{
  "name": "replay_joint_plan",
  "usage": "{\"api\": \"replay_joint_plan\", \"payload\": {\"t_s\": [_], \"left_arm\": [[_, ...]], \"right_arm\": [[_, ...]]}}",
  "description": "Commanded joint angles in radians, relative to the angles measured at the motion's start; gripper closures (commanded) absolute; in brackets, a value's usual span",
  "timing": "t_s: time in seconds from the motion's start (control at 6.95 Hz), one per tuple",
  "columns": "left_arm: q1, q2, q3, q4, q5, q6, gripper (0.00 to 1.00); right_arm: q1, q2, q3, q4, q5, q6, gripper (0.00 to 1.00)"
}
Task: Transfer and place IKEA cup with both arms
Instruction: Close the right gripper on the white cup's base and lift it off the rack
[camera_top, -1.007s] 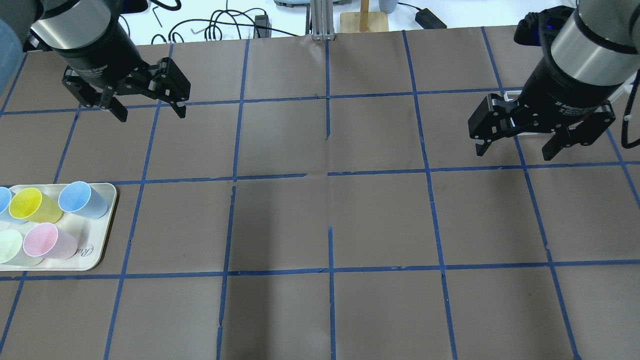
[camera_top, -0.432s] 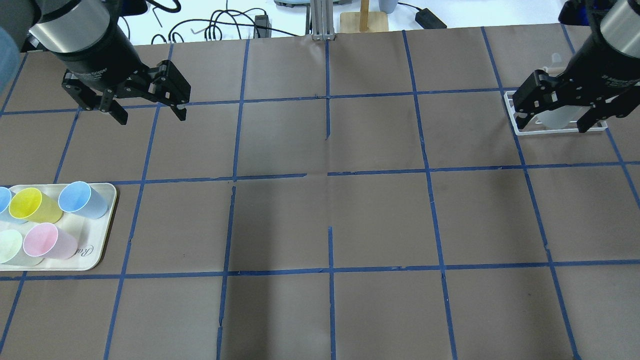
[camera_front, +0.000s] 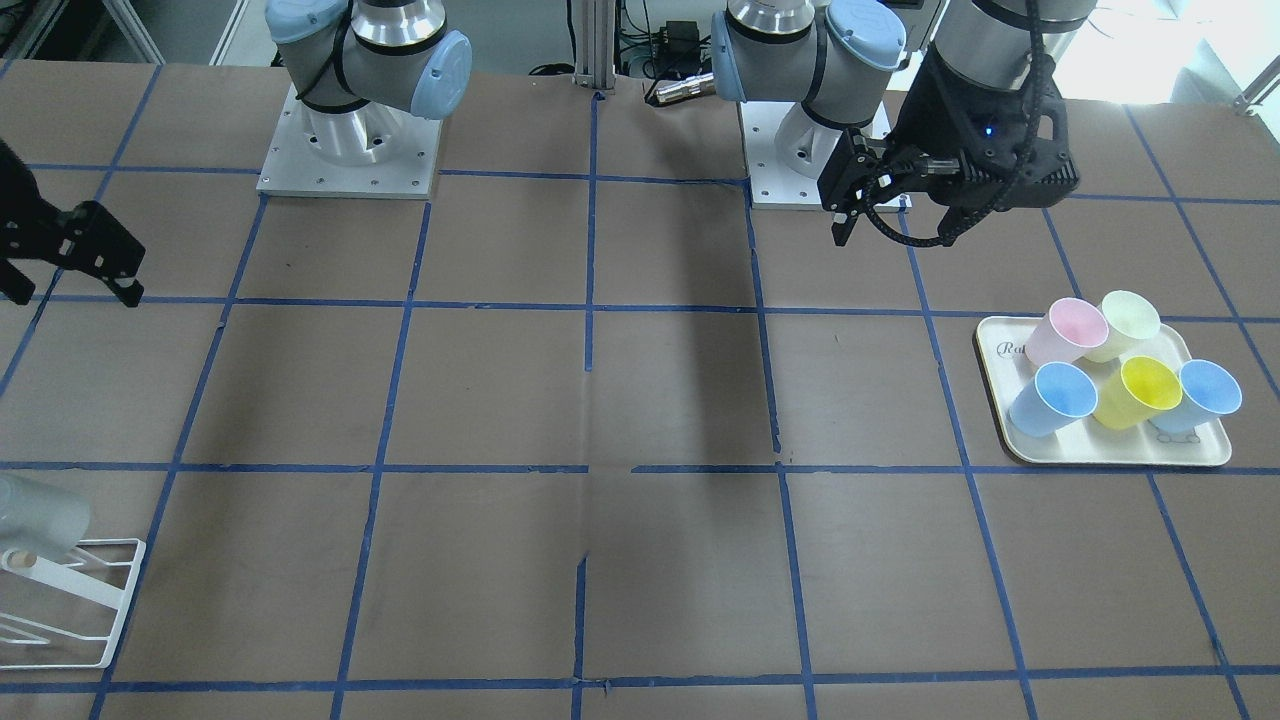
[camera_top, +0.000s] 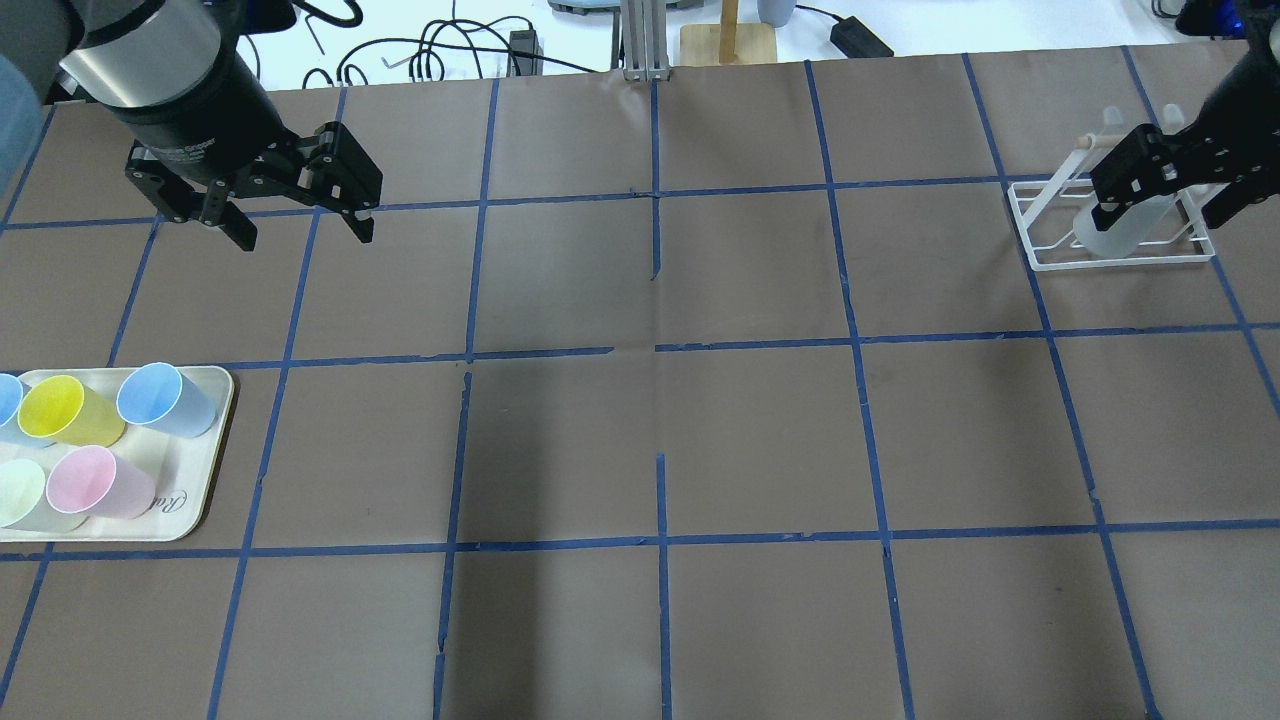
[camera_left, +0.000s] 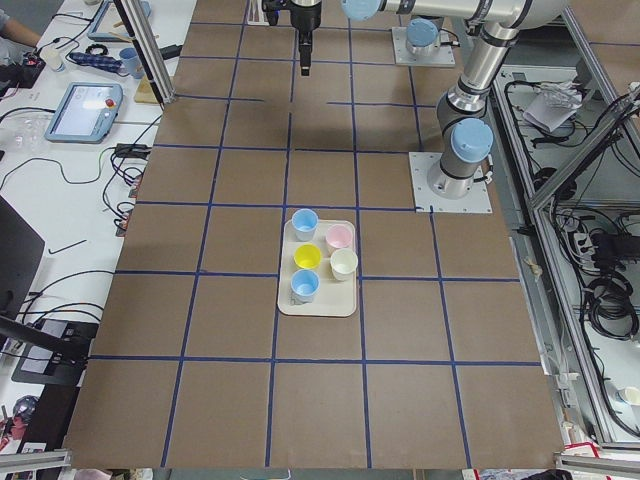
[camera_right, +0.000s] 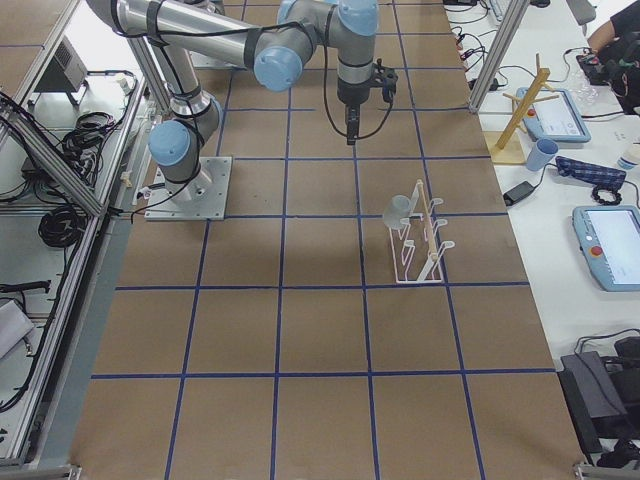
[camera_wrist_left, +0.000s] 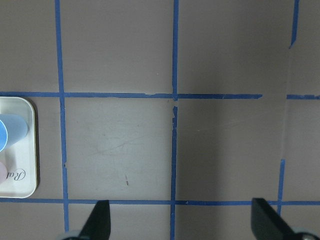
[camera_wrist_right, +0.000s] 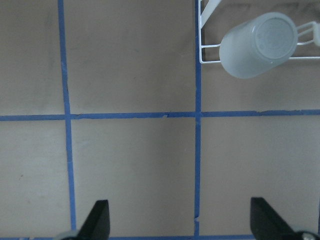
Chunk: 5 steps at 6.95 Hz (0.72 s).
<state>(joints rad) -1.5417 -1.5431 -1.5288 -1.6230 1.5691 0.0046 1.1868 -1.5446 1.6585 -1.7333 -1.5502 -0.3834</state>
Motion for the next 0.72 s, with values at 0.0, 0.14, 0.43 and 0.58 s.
{"api": "replay_joint_plan", "payload": {"t_s": [0.0, 0.14, 0.43, 0.58], "left_arm": [[0.000, -0.002, -0.001, 0.000, 0.000, -0.001, 0.00], [0.000, -0.002, 0.001, 0.000, 0.000, 0.000, 0.00], [0.000, 0.000, -0.002, 0.000, 0.000, 0.000, 0.00], [0.000, 0.000, -0.002, 0.000, 0.000, 0.000, 0.00]], "right_arm": [[-0.036, 0.082, -0.005, -0.118, -0.005, -0.124, 0.00], [-0.038, 0.113, -0.011, -0.149, -0.005, -0.190, 0.00], [-0.061, 0.188, -0.016, -0.235, 0.002, -0.268, 0.00], [-0.078, 0.213, -0.032, -0.247, 0.004, -0.288, 0.00]]}}
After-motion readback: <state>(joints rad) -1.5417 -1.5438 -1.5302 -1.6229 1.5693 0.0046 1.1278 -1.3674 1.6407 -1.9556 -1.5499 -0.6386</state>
